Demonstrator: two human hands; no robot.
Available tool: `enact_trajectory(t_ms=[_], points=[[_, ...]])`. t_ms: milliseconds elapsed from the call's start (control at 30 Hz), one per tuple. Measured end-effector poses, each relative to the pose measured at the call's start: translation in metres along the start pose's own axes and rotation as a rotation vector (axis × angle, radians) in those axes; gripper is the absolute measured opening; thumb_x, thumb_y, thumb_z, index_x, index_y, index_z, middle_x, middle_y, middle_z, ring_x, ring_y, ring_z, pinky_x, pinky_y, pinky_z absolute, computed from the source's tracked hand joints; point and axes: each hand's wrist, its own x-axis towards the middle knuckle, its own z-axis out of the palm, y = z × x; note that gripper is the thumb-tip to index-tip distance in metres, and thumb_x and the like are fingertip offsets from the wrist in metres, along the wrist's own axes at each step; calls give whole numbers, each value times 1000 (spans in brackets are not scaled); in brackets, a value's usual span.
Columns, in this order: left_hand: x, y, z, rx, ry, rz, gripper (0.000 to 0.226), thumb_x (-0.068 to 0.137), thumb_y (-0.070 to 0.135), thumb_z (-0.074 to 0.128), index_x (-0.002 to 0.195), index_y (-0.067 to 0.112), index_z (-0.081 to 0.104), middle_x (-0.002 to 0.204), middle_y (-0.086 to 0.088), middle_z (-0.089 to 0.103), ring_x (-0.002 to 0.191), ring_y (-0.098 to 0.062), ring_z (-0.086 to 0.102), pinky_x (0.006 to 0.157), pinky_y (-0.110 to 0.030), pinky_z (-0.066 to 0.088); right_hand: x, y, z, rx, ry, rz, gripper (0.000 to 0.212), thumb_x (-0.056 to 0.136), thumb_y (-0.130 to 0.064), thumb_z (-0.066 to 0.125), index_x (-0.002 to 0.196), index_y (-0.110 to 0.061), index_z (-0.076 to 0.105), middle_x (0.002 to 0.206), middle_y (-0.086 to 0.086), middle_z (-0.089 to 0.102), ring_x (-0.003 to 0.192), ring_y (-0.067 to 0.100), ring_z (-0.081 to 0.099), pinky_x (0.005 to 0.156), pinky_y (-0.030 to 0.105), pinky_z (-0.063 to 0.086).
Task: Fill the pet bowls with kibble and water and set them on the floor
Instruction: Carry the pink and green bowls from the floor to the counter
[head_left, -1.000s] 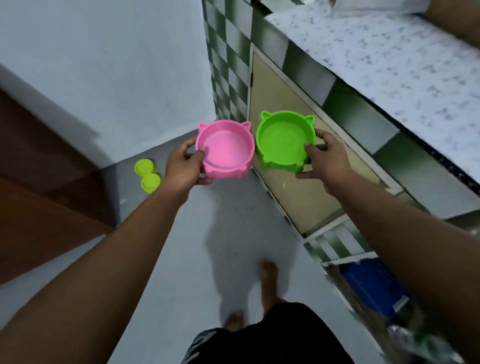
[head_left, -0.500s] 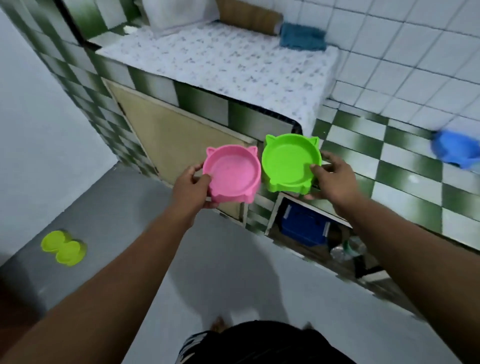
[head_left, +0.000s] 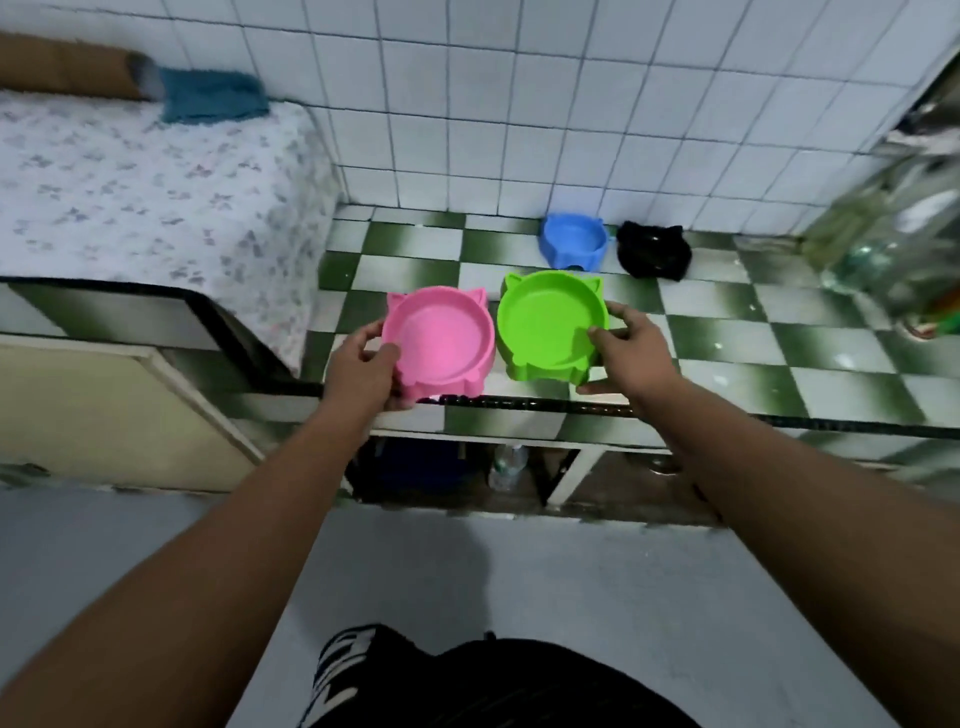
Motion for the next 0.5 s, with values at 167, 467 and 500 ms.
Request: enact_trajectory(t_ms=[167, 467, 500], points=[[24, 14, 82, 60, -80, 7, 28, 102, 12, 56, 130, 16, 50, 107, -16, 66, 73, -29, 70, 52, -37, 61, 36, 22, -66, 51, 136, 67, 38, 100, -15, 56, 137, -22, 51, 113, 16, 60, 96, 39, 65, 54, 49, 60], [102, 23, 198, 207, -203, -83, 23, 101, 11, 57, 123, 11, 50, 110, -15, 64, 82, -38, 75, 63, -50, 65, 120, 55, -132, -7, 381, 161, 36, 97, -16, 57, 133, -22, 54, 120, 18, 59, 92, 41, 65, 59, 63, 58], [108, 25, 208, 242, -204, -95, 23, 101, 11, 58, 123, 12, 50, 108, -14, 64, 83, -39, 75, 64, -50, 65, 128, 58, -135, -30, 395, 164, 35, 96, -19, 57, 130, -23, 55, 118, 17, 60, 92, 41, 66, 60, 62, 58]])
